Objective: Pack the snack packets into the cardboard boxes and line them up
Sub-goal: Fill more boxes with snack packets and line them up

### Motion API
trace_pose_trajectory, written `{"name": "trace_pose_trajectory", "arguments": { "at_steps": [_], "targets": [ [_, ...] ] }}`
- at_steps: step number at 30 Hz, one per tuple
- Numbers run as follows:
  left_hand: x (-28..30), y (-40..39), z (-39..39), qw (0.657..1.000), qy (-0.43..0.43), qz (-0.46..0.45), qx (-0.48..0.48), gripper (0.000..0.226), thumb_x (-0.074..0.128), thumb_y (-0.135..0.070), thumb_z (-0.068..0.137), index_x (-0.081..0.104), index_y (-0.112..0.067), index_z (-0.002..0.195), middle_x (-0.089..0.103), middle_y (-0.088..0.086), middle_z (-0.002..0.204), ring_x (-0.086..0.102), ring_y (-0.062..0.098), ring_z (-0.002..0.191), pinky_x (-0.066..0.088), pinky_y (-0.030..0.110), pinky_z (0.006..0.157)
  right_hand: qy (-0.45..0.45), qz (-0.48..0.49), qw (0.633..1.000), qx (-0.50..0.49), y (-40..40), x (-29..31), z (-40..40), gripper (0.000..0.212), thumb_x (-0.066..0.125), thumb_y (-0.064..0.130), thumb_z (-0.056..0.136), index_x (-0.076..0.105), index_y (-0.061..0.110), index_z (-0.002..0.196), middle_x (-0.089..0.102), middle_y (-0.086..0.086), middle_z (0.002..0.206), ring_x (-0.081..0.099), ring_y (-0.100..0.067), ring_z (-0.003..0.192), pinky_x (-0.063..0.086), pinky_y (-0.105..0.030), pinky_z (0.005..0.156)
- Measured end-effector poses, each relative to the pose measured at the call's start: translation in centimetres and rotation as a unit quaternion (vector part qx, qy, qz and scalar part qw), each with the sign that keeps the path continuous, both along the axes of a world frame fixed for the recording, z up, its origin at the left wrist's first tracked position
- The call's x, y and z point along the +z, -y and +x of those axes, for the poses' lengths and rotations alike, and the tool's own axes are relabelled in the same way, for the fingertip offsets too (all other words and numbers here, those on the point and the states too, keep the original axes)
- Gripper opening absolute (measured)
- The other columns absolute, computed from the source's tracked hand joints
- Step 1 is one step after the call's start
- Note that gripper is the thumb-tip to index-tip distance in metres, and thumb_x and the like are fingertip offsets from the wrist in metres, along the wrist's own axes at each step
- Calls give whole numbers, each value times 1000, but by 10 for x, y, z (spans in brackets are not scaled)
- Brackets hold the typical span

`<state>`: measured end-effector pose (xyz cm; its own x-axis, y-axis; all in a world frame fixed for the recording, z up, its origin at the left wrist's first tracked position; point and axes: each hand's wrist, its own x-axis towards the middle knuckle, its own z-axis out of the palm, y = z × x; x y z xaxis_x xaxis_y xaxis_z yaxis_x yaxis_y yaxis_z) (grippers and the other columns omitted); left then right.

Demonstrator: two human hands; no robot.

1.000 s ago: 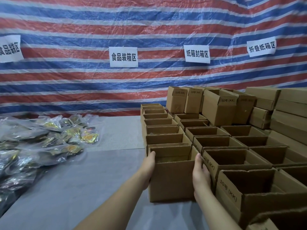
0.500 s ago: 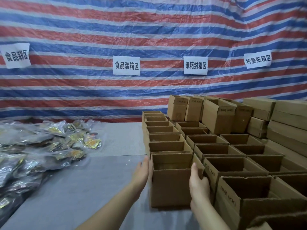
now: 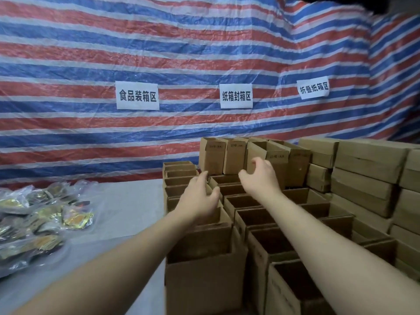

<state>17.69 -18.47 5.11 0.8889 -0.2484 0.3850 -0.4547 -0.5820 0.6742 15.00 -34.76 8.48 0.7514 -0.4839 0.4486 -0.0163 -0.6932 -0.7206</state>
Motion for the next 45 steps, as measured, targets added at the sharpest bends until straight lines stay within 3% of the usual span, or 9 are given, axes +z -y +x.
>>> {"name": "trace_pose_trajectory", "arguments": {
  "at_steps": [8,12,16,19,24,28,33,38,45],
  "targets": [
    [26,107,113,997,38,70,-12,66,49,-45,97,23,-26,154,35,7,156,44,28,136,43,45,105,-14,-207,973,-104,120,32,125,45,63,43,93,54,17,128,58,-9,128,55,-30,119,46,-48,102],
    [10,115,138,994,-42,96,-18,65,51,-42,97,28,-19,152,48,10,146,54,24,124,49,39,96,-155,-274,943,-111,135,29,175,49,60,56,91,61,18,121,62,-9,126,52,-33,127,33,-55,111],
    [2,96,138,991,-113,68,-25,65,52,-44,97,29,-19,152,45,9,149,49,25,132,47,41,104,-180,-313,922,-136,128,24,182,19,71,24,87,54,23,79,63,-5,101,56,-31,123,17,-64,119],
    [26,68,125,994,-109,26,-14,62,46,-48,99,31,-19,152,45,8,150,49,25,132,46,45,105,-137,-303,936,-112,103,50,153,11,66,17,88,58,23,90,57,0,90,58,-27,113,18,-62,118],
    [95,-3,77,991,-96,-78,53,68,34,-60,99,34,-15,151,43,10,151,47,28,133,42,43,107,-52,-312,949,5,24,110,64,23,61,35,97,60,25,117,62,4,107,58,-23,113,25,-55,117],
    [145,-87,24,974,-67,-190,108,80,28,-69,95,30,-14,153,34,10,157,38,31,140,31,47,112,18,-358,927,107,-45,140,-22,17,65,40,94,56,31,106,56,10,98,54,-19,103,34,-48,110],
    [177,-185,-51,948,-94,-293,76,59,42,-61,96,54,-17,134,61,8,131,58,27,116,43,46,104,13,-365,889,276,-122,143,-111,12,68,37,94,57,37,98,59,14,96,57,-13,95,53,-39,87],
    [135,-256,-153,943,-173,-283,38,26,51,-29,99,66,-11,110,69,4,81,64,17,71,51,33,73,8,-332,867,371,-173,105,-172,12,71,31,93,63,35,100,62,17,94,61,-5,89,55,-22,70],
    [13,-294,-226,935,-197,-267,129,27,39,-5,100,61,-19,107,64,17,110,64,31,106,53,42,90,-96,-303,831,457,-200,-4,-210,19,72,33,91,65,47,101,57,28,103,56,4,103,54,-22,80]
  ]
}}
